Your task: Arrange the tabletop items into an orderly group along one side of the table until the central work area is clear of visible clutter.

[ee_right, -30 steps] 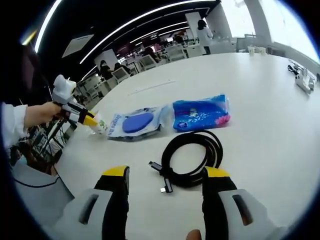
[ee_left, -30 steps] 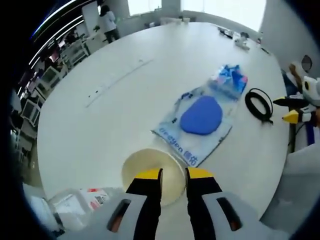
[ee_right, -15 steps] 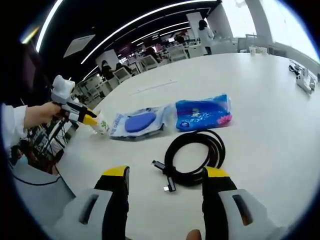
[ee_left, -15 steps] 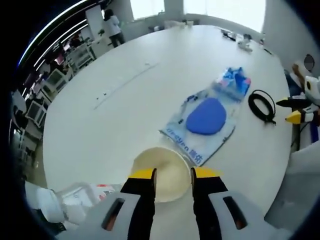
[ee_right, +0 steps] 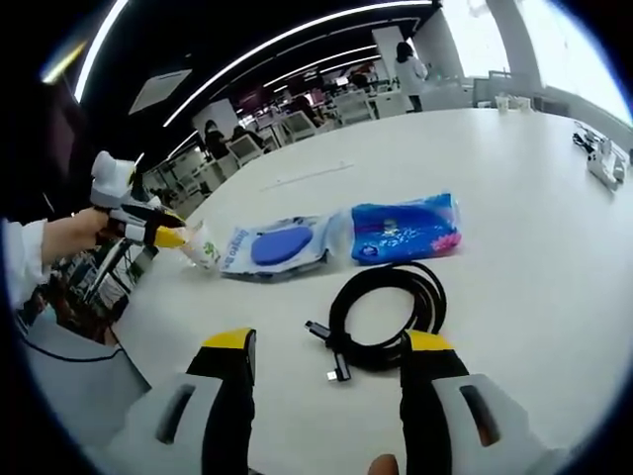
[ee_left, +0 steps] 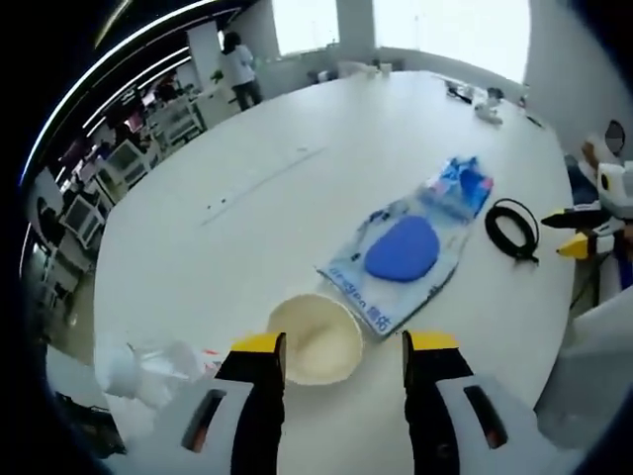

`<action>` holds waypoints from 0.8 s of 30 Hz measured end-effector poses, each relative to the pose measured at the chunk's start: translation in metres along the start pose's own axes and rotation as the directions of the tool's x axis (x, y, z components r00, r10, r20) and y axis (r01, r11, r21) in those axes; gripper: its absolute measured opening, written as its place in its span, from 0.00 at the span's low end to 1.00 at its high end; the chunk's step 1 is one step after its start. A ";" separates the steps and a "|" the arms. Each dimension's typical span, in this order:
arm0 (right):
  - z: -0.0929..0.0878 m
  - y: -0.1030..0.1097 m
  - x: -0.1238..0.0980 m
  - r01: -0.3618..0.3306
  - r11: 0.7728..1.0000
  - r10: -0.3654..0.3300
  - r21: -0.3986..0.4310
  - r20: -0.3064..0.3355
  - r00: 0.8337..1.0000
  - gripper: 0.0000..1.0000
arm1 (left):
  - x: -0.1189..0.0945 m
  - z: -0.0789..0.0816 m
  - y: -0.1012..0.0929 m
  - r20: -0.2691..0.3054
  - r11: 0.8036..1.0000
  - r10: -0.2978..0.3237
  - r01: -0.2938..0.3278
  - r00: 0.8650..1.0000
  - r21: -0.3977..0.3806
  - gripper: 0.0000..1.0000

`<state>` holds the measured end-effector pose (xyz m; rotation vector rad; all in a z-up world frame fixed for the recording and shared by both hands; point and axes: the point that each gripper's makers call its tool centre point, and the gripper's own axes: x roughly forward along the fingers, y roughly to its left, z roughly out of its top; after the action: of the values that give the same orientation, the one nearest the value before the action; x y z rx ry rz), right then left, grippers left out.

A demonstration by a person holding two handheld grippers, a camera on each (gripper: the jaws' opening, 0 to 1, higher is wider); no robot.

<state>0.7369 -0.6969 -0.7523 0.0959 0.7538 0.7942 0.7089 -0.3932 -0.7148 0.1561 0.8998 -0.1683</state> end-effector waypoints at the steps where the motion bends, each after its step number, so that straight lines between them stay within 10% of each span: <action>1: 0.001 0.001 0.000 -0.002 1.000 0.002 -0.001 0.003 1.000 0.56 | -0.002 -0.002 -0.001 0.008 1.000 0.006 -0.006 1.000 0.004 0.51; 24: 0.015 0.003 -0.009 -0.016 0.997 0.018 -0.069 0.029 0.999 0.63 | -0.065 -0.027 -0.001 0.163 0.977 0.134 -0.102 0.977 -0.187 0.78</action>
<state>0.7407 -0.6974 -0.7347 0.0517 0.6978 0.8325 0.6483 -0.3838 -0.6798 0.0281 0.7237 0.0098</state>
